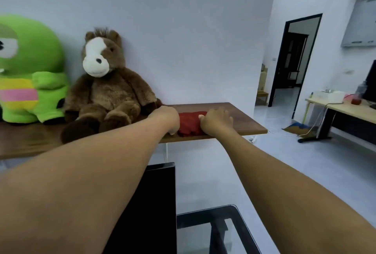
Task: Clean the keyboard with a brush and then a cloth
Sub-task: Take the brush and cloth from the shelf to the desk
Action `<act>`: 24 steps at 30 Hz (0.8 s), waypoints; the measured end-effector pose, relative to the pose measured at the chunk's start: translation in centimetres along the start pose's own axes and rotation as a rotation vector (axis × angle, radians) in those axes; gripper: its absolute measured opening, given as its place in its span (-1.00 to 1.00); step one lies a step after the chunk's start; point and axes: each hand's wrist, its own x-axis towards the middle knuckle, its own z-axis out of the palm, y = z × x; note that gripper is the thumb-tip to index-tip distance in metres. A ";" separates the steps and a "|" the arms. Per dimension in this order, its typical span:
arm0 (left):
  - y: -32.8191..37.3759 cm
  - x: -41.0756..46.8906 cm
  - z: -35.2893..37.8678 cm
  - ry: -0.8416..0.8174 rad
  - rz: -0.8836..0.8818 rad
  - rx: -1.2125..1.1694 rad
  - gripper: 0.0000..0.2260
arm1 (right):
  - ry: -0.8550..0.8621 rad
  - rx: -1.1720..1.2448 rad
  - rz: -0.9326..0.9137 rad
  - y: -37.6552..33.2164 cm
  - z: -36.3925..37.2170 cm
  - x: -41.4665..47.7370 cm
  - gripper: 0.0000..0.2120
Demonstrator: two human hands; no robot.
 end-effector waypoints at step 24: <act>-0.4 -10.6 -3.4 -0.038 0.050 -1.305 -0.73 | 0.323 0.155 -0.115 1.9 -9.8 -10.3 -0.66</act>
